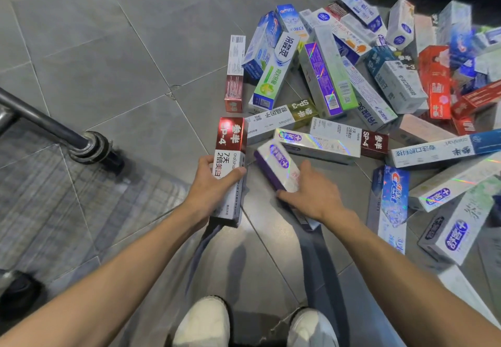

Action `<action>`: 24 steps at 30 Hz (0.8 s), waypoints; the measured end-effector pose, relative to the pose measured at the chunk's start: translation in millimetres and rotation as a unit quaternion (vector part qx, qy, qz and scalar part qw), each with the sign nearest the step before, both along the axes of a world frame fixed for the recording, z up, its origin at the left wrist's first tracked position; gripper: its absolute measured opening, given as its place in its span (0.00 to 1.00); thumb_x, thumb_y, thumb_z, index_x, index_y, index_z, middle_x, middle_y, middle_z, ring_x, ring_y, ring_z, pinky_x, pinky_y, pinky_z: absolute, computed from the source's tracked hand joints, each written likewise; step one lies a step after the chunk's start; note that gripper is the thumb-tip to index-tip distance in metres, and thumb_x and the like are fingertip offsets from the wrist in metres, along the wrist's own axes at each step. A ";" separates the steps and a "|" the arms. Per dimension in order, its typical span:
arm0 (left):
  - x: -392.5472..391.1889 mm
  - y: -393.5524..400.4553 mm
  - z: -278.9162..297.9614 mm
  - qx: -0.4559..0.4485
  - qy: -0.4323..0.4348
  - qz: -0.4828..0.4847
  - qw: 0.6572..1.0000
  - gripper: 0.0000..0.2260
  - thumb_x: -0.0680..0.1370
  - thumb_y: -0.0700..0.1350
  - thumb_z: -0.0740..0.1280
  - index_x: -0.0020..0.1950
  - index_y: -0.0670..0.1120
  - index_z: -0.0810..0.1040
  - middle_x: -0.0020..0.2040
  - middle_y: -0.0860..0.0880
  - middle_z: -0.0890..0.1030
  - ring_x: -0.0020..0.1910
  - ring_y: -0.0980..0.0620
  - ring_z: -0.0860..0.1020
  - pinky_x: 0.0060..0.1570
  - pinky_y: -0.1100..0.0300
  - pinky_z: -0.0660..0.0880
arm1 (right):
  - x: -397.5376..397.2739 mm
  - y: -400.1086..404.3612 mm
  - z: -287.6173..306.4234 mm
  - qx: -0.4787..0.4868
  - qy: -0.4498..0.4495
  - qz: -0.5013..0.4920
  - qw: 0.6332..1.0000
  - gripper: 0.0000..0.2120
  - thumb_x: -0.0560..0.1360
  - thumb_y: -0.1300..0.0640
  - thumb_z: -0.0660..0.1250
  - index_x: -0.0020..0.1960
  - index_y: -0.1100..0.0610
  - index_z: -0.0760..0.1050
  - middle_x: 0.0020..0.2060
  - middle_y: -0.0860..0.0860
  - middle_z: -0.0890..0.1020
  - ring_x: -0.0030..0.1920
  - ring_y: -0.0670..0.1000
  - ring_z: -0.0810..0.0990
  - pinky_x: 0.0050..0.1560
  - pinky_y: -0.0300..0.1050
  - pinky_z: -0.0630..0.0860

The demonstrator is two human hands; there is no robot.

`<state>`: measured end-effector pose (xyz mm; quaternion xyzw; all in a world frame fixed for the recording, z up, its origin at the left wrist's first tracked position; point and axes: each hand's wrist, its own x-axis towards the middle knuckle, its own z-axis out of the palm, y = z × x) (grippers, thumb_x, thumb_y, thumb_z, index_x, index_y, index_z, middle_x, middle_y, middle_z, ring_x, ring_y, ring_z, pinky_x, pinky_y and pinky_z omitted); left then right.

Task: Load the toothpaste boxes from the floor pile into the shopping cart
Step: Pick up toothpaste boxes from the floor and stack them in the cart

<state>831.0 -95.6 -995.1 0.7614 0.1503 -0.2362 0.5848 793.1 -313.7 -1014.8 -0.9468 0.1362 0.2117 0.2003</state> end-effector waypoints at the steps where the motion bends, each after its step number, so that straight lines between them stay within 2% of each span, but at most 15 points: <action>1: 2.2 -2.9 5.5 0.007 -0.010 0.006 1.000 0.23 0.78 0.48 0.73 0.67 0.48 0.65 0.54 0.52 0.80 0.42 0.59 0.82 0.34 0.64 0.75 | 0.6 3.5 6.6 0.058 -0.017 -0.046 0.997 0.28 0.71 0.40 0.73 0.55 0.53 0.60 0.52 0.53 0.77 0.54 0.60 0.78 0.43 0.49 0.69; 3: 5.3 -9.0 24.1 0.012 -0.024 0.032 0.999 0.23 0.78 0.48 0.72 0.68 0.48 0.65 0.53 0.54 0.78 0.47 0.59 0.78 0.40 0.63 0.73 | 2.2 14.8 29.8 0.176 -0.059 -0.132 0.974 0.28 0.71 0.43 0.74 0.58 0.52 0.60 0.54 0.50 0.78 0.53 0.58 0.79 0.47 0.51 0.75; 5: 3.7 -13.0 49.7 0.012 -0.037 0.055 0.998 0.23 0.79 0.47 0.72 0.68 0.47 0.65 0.52 0.56 0.76 0.48 0.59 0.78 0.41 0.66 0.71 | 4.3 27.0 62.0 0.252 -0.086 -0.171 0.949 0.27 0.72 0.44 0.75 0.60 0.49 0.61 0.52 0.43 0.77 0.54 0.53 0.80 0.53 0.52 0.78; 8: -3.7 -16.9 116.4 0.010 -0.050 0.067 0.996 0.22 0.79 0.48 0.72 0.68 0.48 0.66 0.53 0.57 0.78 0.50 0.59 0.79 0.42 0.68 0.72 | 5.1 34.8 134.7 0.301 -0.117 -0.170 0.931 0.25 0.72 0.44 0.76 0.59 0.44 0.63 0.50 0.38 0.77 0.53 0.45 0.79 0.52 0.43 0.76; 10: -9.0 -16.9 172.6 0.008 -0.060 0.083 0.995 0.22 0.78 0.49 0.72 0.69 0.49 0.68 0.56 0.55 0.79 0.53 0.57 0.80 0.46 0.66 0.74 | 5.6 36.9 191.6 0.330 -0.140 -0.161 0.920 0.22 0.72 0.46 0.76 0.57 0.40 0.65 0.49 0.33 0.77 0.50 0.35 0.78 0.50 0.35 0.74; 11: -11.4 -16.0 203.2 0.000 -0.062 0.092 0.994 0.23 0.78 0.49 0.72 0.70 0.49 0.69 0.58 0.53 0.80 0.55 0.55 0.80 0.49 0.64 0.75 | 6.3 38.5 222.0 0.347 -0.145 -0.162 0.912 0.21 0.72 0.46 0.76 0.56 0.39 0.67 0.49 0.33 0.78 0.50 0.32 0.78 0.52 0.35 0.75; 12: -14.8 -14.8 236.9 -0.011 -0.062 0.101 0.993 0.23 0.78 0.48 0.72 0.71 0.49 0.70 0.60 0.52 0.80 0.57 0.54 0.80 0.51 0.63 0.76 | 7.2 41.0 253.9 0.370 -0.145 -0.166 0.903 0.20 0.71 0.46 0.76 0.56 0.38 0.68 0.50 0.35 0.80 0.52 0.34 0.79 0.55 0.40 0.77; 14: -21.8 -9.8 311.4 -0.041 -0.065 0.124 0.989 0.23 0.78 0.48 0.73 0.70 0.49 0.70 0.60 0.51 0.81 0.55 0.55 0.81 0.49 0.64 0.77 | 11.9 48.6 319.6 0.409 -0.142 -0.169 0.885 0.22 0.68 0.45 0.75 0.58 0.36 0.69 0.54 0.39 0.82 0.56 0.42 0.81 0.61 0.54 0.78; 15: -24.2 -5.3 351.7 -0.057 -0.073 0.141 0.986 0.22 0.77 0.47 0.73 0.69 0.49 0.71 0.58 0.51 0.81 0.53 0.57 0.82 0.47 0.65 0.78 | 16.4 54.2 355.4 0.425 -0.139 -0.163 0.880 0.23 0.68 0.45 0.75 0.59 0.37 0.69 0.55 0.40 0.82 0.57 0.44 0.81 0.61 0.56 0.78; 18: -28.5 16.0 465.6 -0.079 -0.092 0.211 0.970 0.19 0.76 0.44 0.74 0.63 0.50 0.72 0.51 0.52 0.82 0.48 0.58 0.82 0.42 0.66 0.79 | 29.2 78.8 458.5 0.466 -0.123 -0.131 0.867 0.24 0.69 0.50 0.72 0.63 0.42 0.69 0.55 0.41 0.82 0.56 0.43 0.81 0.57 0.47 0.79; 21: -28.7 55.4 566.0 -0.037 -0.134 0.255 0.957 0.14 0.75 0.45 0.75 0.55 0.55 0.74 0.45 0.58 0.83 0.44 0.60 0.82 0.42 0.63 0.80 | 48.6 116.1 556.8 0.489 -0.111 -0.095 0.860 0.26 0.71 0.51 0.71 0.67 0.48 0.69 0.56 0.44 0.82 0.54 0.44 0.83 0.49 0.38 0.80; 24: -32.4 113.7 648.0 0.005 -0.158 0.305 0.939 0.13 0.73 0.50 0.77 0.51 0.56 0.75 0.44 0.59 0.83 0.42 0.59 0.81 0.43 0.63 0.79 | 71.9 170.0 635.6 0.482 -0.101 -0.056 0.869 0.23 0.72 0.49 0.73 0.64 0.49 0.71 0.55 0.49 0.83 0.55 0.50 0.83 0.55 0.50 0.80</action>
